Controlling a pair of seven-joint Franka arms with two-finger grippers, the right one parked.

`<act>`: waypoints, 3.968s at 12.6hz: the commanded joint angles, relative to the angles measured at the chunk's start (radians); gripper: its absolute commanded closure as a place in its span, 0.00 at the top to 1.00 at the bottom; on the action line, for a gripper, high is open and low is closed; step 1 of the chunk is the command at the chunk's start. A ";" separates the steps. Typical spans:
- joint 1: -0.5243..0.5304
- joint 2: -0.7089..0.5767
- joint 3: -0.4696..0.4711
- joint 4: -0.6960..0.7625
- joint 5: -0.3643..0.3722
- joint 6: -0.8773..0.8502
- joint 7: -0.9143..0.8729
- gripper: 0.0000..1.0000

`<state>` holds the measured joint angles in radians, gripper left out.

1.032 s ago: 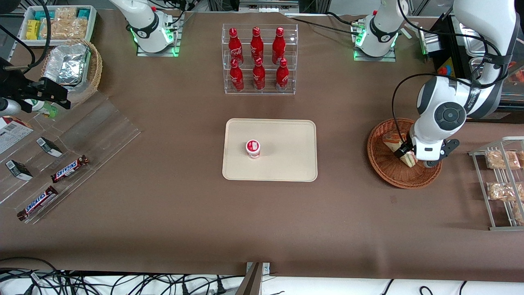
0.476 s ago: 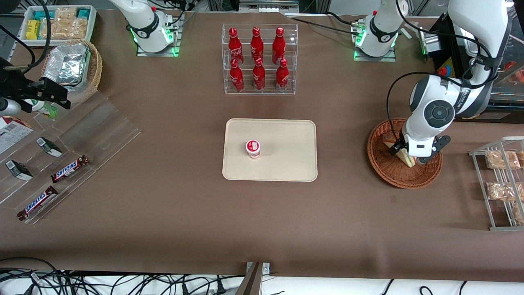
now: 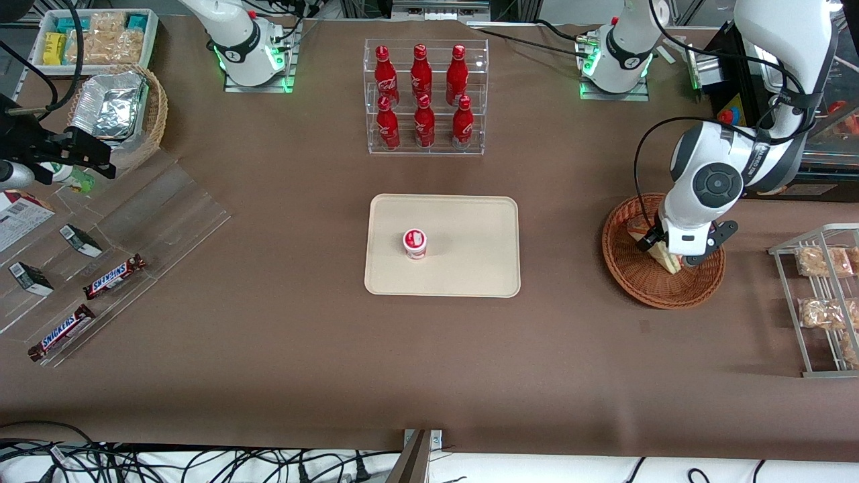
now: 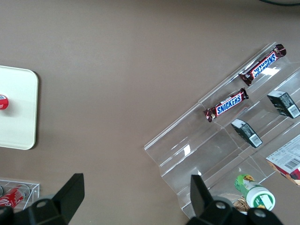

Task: Place sandwich from basket to tray
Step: 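Close the left gripper on the sandwich and lift it from the basket, then carry the held sandwich over to the cream tray beside the red cup, then lower the sandwich onto the tray surface with the left gripper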

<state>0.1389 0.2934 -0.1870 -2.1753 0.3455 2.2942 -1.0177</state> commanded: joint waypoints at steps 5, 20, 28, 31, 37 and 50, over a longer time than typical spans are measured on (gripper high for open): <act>-0.001 -0.034 -0.012 -0.005 0.027 -0.038 -0.013 0.34; -0.044 0.012 -0.345 0.492 -0.103 -0.564 0.298 0.37; -0.269 0.138 -0.353 0.511 -0.085 -0.414 0.202 0.37; -0.335 0.194 -0.350 0.511 -0.027 -0.354 0.101 0.37; -0.410 0.325 -0.350 0.509 0.180 -0.213 -0.123 0.37; -0.432 0.392 -0.347 0.511 0.267 -0.170 -0.194 0.37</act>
<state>-0.2782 0.6699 -0.5399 -1.6935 0.5843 2.1325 -1.1933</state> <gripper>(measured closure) 0.630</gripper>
